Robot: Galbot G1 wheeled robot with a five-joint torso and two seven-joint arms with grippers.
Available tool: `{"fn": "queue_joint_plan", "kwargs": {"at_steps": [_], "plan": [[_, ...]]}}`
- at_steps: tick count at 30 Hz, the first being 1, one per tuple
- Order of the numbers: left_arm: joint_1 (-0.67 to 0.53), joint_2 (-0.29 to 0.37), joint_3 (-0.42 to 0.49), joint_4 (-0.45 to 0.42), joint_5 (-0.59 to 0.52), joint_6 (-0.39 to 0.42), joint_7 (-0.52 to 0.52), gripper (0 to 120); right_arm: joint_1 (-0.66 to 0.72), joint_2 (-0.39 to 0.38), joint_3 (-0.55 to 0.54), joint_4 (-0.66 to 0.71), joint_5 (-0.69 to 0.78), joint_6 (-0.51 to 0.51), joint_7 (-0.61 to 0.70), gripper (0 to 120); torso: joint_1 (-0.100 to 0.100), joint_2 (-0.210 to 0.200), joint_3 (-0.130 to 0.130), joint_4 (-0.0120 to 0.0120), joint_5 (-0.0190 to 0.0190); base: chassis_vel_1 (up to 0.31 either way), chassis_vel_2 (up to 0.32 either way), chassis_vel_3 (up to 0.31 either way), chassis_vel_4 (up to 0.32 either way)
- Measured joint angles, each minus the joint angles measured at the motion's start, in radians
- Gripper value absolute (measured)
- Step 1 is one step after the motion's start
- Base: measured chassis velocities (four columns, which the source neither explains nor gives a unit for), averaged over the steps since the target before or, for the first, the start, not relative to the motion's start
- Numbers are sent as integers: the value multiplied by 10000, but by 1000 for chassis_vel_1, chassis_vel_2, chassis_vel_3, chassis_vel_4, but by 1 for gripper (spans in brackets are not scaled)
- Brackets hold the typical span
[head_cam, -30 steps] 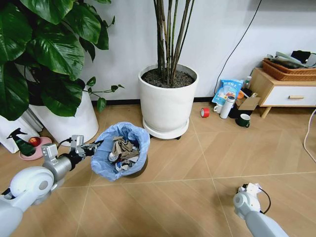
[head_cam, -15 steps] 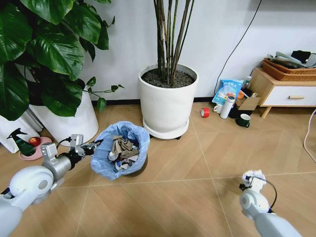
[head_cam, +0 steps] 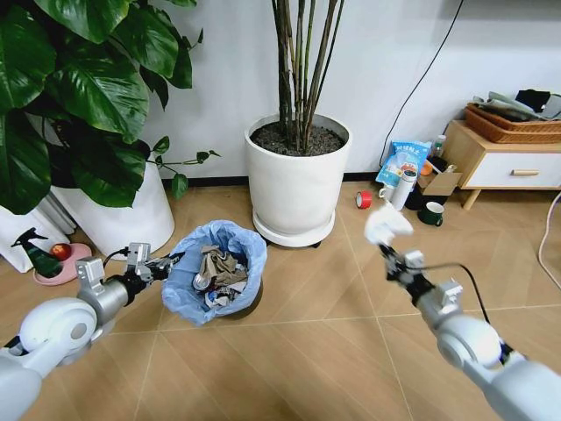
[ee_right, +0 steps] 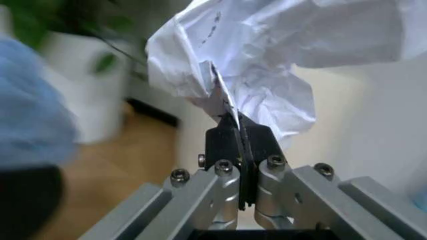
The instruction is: Pick up the trash bin and place the garbage on the floor into it.
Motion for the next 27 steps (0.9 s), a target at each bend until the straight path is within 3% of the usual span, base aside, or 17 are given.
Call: {"fn": "queue_joint_plan", "kwargs": {"at_steps": [4,7,12,20,27], "plan": [[-110,16,117,0,-14,0,-27,0,1378,6,-986,-154,-244,565,-1137,0,0,0,0,-2,-1,0,0,0,0],[-140,70,256,50,17,-1,-31,0,3513,222,-2495,-519,-392,1223,-2223,0,0,1,-1,-2,-4,0,0,0,0],[-195,87,339,54,16,0,-30,0,5121,734,-3812,-1089,-576,1906,-3395,0,0,0,0,0,-1,0,0,0,0],[-321,74,492,71,-19,9,-24,0,6415,1492,-5082,-1957,-894,2702,-5243,0,0,0,-1,-4,0,0,0,0,0],[-480,53,640,88,-38,16,-3,0,7203,1836,-5635,-2516,-1379,2953,-5978,0,1,0,0,-3,-1,0,0,0,0]]}}
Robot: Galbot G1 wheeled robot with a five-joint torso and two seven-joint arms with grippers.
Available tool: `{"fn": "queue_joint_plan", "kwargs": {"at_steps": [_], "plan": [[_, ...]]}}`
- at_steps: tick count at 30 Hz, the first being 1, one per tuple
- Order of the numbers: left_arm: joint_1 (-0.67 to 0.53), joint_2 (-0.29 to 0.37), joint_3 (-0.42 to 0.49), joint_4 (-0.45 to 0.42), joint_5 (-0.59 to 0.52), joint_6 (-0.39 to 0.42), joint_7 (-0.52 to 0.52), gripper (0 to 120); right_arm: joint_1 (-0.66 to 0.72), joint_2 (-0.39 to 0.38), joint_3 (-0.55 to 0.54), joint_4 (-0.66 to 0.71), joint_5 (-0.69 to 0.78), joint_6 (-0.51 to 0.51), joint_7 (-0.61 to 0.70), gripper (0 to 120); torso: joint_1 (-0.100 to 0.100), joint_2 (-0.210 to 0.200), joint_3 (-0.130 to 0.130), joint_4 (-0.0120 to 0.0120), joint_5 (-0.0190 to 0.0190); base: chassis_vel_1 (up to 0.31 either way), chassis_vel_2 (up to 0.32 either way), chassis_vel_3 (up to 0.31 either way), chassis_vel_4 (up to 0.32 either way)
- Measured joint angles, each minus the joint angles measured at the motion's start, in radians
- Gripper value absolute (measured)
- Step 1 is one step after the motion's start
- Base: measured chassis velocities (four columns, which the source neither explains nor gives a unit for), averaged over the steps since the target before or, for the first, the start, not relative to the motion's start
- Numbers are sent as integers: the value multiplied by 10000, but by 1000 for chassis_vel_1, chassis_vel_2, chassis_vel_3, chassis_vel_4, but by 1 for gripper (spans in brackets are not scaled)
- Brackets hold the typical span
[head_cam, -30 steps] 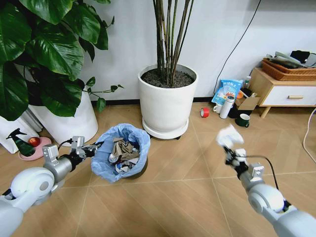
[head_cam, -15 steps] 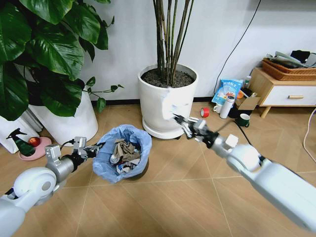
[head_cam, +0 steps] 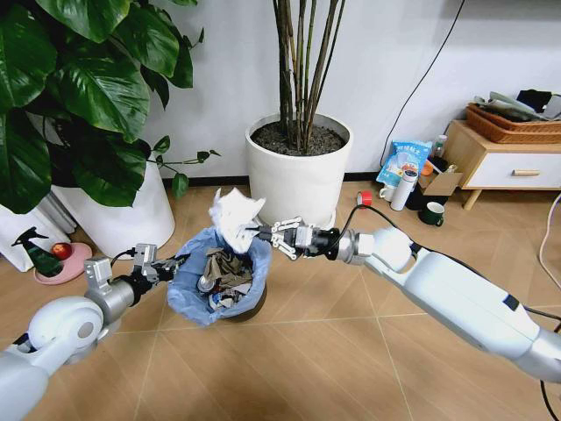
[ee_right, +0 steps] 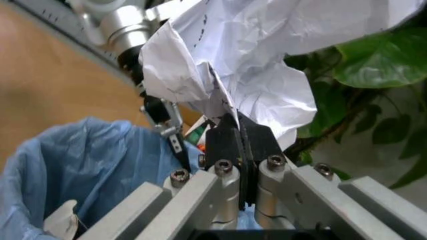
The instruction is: Pick up the trash bin and place the garbage on the floor into it.
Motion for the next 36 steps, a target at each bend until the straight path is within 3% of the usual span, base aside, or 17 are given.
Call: {"fn": "queue_joint_plan", "kwargs": {"at_steps": [9,20,23,25,36], "plan": [[-214,-10,179,-154,-151,23,-14,0,812,454,-575,-860,-628,38,-306,0,0,0,0,-1,1,0,0,0,0],[-277,32,151,-188,-227,31,-32,0,952,569,-953,-975,-789,-39,-459,0,0,0,-1,0,1,0,0,0,0],[-252,24,144,-187,-227,32,-44,0,870,526,-950,-969,-677,-177,-583,15,0,0,-1,0,1,0,0,0,0],[-251,23,144,-190,-227,32,-47,0,848,512,-944,-966,-658,-203,-594,18,-1,0,-1,0,1,0,0,0,0],[-64,18,-13,-206,-232,82,-182,0,479,312,-564,-906,-390,-400,-503,59,-1,0,-1,1,2,0,0,0,0]]}}
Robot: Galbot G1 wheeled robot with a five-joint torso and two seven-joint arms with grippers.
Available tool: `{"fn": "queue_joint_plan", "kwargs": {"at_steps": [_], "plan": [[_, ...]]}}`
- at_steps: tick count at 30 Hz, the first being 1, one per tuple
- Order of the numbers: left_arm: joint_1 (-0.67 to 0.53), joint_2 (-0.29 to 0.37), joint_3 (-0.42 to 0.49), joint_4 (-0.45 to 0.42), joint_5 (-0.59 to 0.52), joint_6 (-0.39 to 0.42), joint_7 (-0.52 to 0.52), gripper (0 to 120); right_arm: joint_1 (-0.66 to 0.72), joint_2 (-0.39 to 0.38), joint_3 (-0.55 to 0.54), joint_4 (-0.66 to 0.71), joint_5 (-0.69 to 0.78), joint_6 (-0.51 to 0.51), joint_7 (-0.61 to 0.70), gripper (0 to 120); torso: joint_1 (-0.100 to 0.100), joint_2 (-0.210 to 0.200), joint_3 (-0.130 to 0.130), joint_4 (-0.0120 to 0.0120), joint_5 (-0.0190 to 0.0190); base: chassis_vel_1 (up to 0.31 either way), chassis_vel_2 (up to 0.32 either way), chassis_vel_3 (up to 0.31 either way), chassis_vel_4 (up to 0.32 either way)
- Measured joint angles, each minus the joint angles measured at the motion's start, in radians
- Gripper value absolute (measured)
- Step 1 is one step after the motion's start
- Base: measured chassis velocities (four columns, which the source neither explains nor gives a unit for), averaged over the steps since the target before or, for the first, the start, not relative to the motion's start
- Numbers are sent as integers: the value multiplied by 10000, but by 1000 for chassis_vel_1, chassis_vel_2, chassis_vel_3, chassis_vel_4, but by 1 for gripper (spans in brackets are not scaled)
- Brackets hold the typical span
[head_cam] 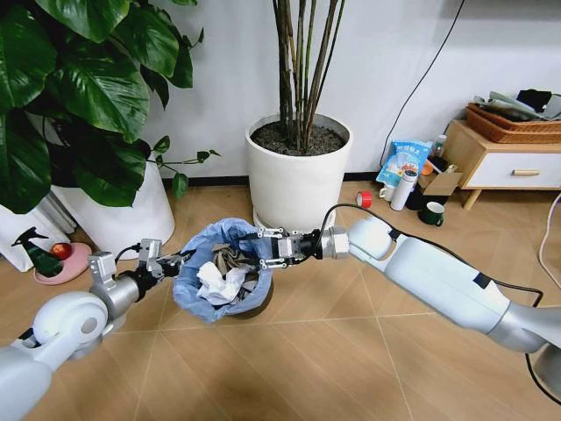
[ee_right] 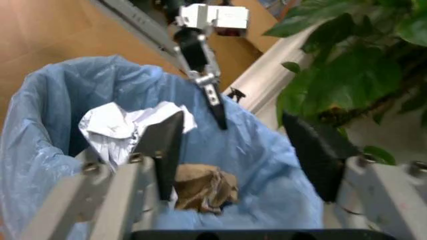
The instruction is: Pick up the trash bin and place the garbage on the floor into it.
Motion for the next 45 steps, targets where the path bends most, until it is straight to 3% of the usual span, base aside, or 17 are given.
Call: {"fn": "queue_joint_plan", "kwargs": {"at_steps": [3,10,11,12,14,15,17,18,20,23,25,26,30,34,40,45], "plan": [[162,-3,-127,12,21,34,-83,0,-479,-143,426,171,633,-467,498,70,0,0,0,-1,-2,0,0,0,0],[977,-206,-914,68,146,123,-485,0,-2804,-760,2404,858,3563,-2288,4694,97,-1,1,-1,-3,1,0,0,0,0],[977,-206,-914,68,146,123,-485,0,-2804,-760,2404,858,3563,-2288,4694,97,-1,1,-1,-3,1,0,0,0,0],[1225,-229,-1174,99,178,122,-503,0,-3696,-793,3243,1142,4173,-2668,5954,98,-1,2,-1,-2,1,0,0,0,0],[1592,-230,-1523,153,275,83,-468,0,-4884,-718,4289,1345,4431,-2934,7177,100,-1,2,-1,0,0,0,0,0,0],[1592,-230,-1523,153,275,83,-468,0,-4884,-718,4289,1345,4431,-2934,7177,100,-1,2,-1,0,0,0,0,0,0],[1964,-272,-1873,281,473,-12,-384,0,-6485,-484,5714,1608,4410,-3048,8265,100,-1,1,0,5,12,0,0,0,0],[1964,-272,-1873,281,473,-12,-384,0,-6485,-484,5714,1608,4410,-3048,8265,100,-1,1,0,5,12,0,0,0,0],[2004,-431,-1937,491,781,-112,-288,0,-7877,-212,7182,1988,4069,-3053,8829,100,-2,2,-3,0,-3,0,0,0,0],[2006,-482,-1941,558,871,-139,-271,0,-8186,-138,7498,2041,3933,-2993,8882,100,-2,2,-2,0,-6,0,0,0,0],[2109,-847,-2090,785,1373,-261,-236,0,-9852,384,9143,2234,2994,-2561,8840,100,-2,3,-3,-9,1,0,0,0,0],[2109,-847,-2090,785,1373,-261,-236,0,-9852,384,9143,2234,2994,-2561,8840,100,-2,3,-3,-9,1,0,0,0,0],[2524,-1546,-2373,666,2019,-377,-123,0,-11875,1348,11276,2875,2423,-2057,8444,100,-2,3,-2,-3,-3,0,0,0,0],[3142,-1807,-2920,672,2408,-502,124,0,-12639,2028,11993,3027,2061,-1719,8088,100,-1,2,-2,-3,1,0,0,0,0],[3927,-2091,-3902,333,2560,-595,228,0,-13103,2816,12165,3056,1547,-1232,7587,100,-1,2,-2,2,2,0,0,0,0],[4203,-2246,-4165,88,2602,-598,230,0,-13211,3121,12070,3018,1144,-984,7371,100,-1,2,-1,0,-1,0,0,0,0]]}}
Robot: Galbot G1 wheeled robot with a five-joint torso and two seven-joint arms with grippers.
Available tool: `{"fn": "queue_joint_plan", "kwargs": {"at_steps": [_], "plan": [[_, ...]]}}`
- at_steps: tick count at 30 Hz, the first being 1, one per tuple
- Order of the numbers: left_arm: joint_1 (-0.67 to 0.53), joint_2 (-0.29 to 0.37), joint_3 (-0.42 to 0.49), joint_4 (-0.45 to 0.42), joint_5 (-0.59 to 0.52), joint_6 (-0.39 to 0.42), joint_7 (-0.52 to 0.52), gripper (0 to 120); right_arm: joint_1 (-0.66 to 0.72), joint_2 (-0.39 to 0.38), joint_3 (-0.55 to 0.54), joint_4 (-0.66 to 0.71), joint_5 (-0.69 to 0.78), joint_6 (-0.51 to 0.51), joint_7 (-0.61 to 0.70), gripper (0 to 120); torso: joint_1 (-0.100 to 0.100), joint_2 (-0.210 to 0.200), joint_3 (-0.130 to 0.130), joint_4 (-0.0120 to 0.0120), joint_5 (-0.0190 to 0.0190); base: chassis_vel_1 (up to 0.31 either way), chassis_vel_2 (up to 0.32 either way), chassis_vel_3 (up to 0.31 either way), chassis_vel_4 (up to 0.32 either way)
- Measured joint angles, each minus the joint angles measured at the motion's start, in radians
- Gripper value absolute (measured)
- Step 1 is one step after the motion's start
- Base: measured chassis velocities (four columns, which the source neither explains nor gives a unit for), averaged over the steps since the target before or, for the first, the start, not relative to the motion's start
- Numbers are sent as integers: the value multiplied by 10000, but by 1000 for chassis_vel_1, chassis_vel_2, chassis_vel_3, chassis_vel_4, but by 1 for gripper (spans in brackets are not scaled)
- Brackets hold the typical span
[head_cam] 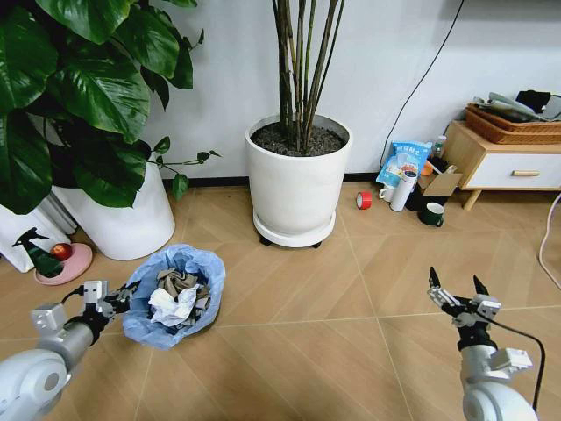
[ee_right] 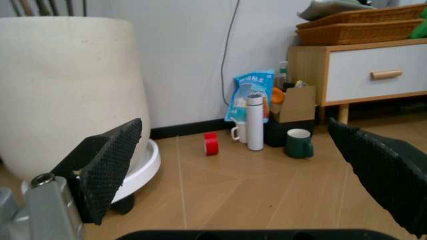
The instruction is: Pick up the trash bin and place the garbage on the floor into it.
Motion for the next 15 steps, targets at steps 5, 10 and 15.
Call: {"fn": "queue_joint_plan", "kwargs": {"at_steps": [5,10,15], "plan": [[57,-169,-27,-178,49,0,-20,0,-20,148,-150,-101,-333,166,-233,100,0,-1,1,0,0,0,0,0,0],[31,-227,59,-204,68,1,-41,0,13,194,-212,-175,-504,234,-304,100,1,-2,1,0,-1,0,0,0,0],[-30,-219,86,-202,60,3,-43,0,13,222,-217,-228,-652,296,-399,100,1,-2,1,0,1,0,0,0,0]]}}
